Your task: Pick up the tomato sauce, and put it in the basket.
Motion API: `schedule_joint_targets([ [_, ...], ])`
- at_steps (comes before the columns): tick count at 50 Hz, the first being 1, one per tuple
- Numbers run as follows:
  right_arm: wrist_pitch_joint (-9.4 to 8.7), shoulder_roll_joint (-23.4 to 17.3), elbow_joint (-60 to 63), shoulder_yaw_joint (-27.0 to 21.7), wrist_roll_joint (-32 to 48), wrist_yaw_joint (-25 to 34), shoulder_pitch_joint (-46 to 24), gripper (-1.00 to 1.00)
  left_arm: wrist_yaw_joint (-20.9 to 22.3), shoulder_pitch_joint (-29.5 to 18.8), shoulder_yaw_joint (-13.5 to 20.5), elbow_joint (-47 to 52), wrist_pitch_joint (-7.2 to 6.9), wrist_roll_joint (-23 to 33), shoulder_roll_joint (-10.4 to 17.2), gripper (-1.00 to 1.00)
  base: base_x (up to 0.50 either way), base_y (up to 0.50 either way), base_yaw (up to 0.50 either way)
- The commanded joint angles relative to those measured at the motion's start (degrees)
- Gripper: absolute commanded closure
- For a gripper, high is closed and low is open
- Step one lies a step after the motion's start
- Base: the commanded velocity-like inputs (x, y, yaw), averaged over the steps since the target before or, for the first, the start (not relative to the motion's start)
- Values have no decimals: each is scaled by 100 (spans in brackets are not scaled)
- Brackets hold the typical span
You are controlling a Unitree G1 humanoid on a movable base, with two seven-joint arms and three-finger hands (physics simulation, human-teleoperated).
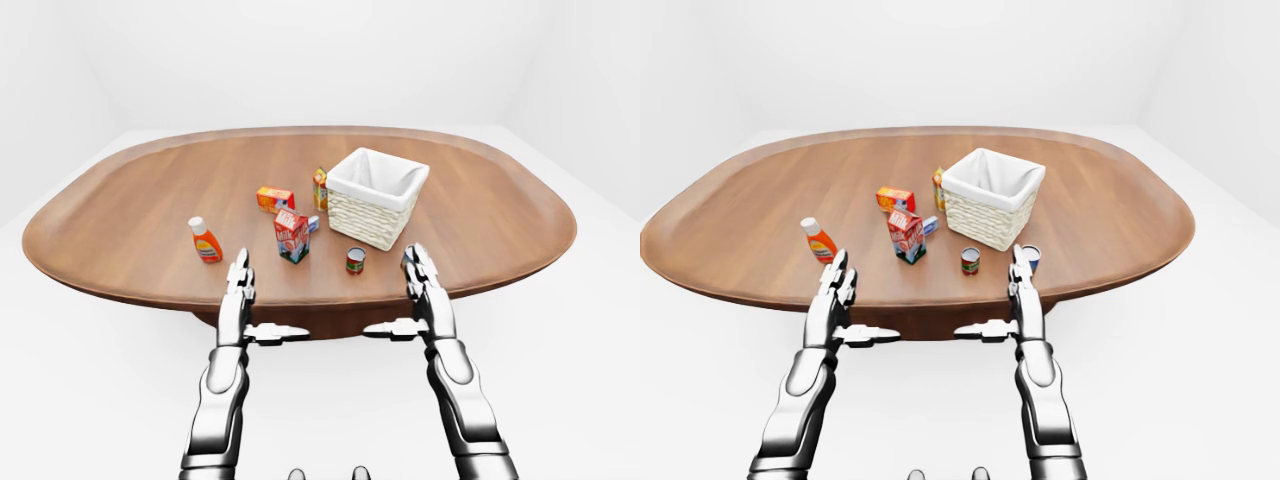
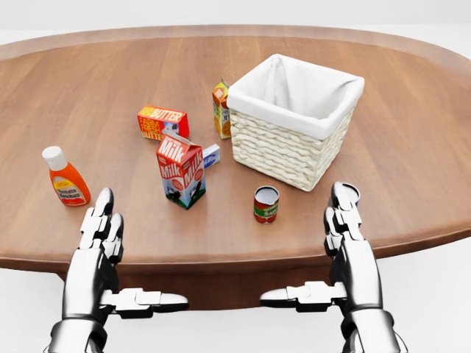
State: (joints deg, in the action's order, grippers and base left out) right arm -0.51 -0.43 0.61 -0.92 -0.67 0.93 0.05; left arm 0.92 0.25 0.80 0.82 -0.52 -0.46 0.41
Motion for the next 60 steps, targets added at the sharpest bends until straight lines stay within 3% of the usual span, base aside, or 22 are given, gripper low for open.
schedule_joint_targets([
  [1, -223, -71, 257, -158, -147, 159, 29, -100, 156, 49, 136, 276, -202, -80, 69, -100, 0, 0, 0],
  [2, -364, -66, 391, -165, -210, 186, 53, -100, 162, 64, 144, 389, -284, -93, 73, -100, 0, 0, 0],
  [5, -449, -61, 775, -171, -323, 234, 132, -100, 188, 137, 165, 793, -448, -145, 79, -100, 0, 0, 0],
  [44, -449, -95, 2197, -320, -593, 478, 318, -100, 297, 306, 184, 1973, -448, -159, 54, -100, 0, 0, 0],
  [60, -449, -74, 2424, -251, -521, 654, 488, -100, 300, 349, 128, 1855, -448, -107, 38, -100, 47, 0, 0],
])
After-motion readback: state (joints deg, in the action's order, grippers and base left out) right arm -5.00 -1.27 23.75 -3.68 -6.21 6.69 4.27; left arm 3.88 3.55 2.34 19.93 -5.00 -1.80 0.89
